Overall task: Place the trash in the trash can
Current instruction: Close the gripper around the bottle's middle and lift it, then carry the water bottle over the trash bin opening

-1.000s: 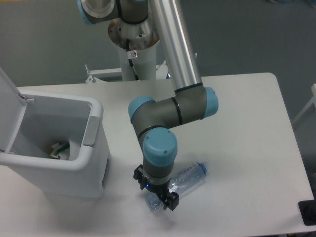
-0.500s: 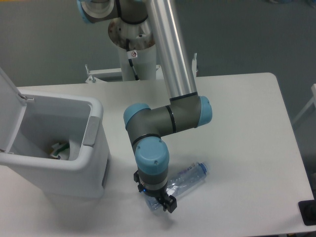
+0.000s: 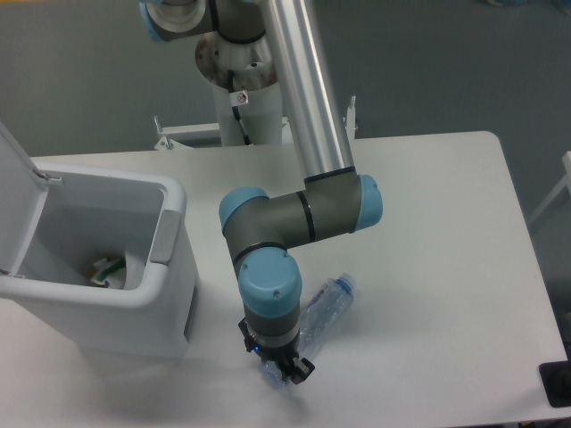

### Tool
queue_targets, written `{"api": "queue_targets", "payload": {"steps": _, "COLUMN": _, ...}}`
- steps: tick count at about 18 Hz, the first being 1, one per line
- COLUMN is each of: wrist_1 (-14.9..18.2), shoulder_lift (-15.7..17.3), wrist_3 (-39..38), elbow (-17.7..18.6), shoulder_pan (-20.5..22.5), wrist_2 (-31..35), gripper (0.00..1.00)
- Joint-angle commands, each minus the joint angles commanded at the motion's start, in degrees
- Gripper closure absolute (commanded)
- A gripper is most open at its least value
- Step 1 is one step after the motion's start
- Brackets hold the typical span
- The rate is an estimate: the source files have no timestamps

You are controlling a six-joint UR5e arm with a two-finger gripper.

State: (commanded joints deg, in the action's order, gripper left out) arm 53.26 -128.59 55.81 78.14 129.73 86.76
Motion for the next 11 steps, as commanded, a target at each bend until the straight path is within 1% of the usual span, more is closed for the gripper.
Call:
{"api": "queue_targets", "payload": {"steps": 4, "wrist_1": -0.3, "shoulder_lift": 0.2, "wrist_3": -1.6, "elbow": -3.4, "shoulder_pan": 1.4, "wrist_2": -2.7, "gripper": 0.79}}
{"api": "queue_targets", "payload": {"steps": 6, "wrist_1": -0.3, "shoulder_lift": 0.6, "wrist_3": -3.0, "elbow": -5.8, "shoulder_pan": 3.0, "wrist_2": -6.1, "gripper": 0.79}}
{"api": "queue_targets", "payload": {"steps": 8, "wrist_1": -0.4, "shoulder_lift": 2.3, "wrist_3": -4.9, "elbow": -7.3, "shoulder_pan": 5.0, "wrist_2": -12.6, "gripper": 0.78}}
{"api": "queue_targets", "payload": {"steps": 10, "wrist_1": 0.0, "shoulder_lift": 5.3, "wrist_3": -5.4, "elbow": -6.9, "shoulder_pan": 7.7, "wrist_2": -21.8, "gripper": 0.74}}
{"api": "queue_targets", "payload": {"steps": 11, "wrist_1": 0.1, "shoulder_lift": 6.5, "wrist_3": -5.7, "elbow": -6.5, "shoulder_pan": 9.0, "wrist_2": -26.7, "gripper": 0.73}}
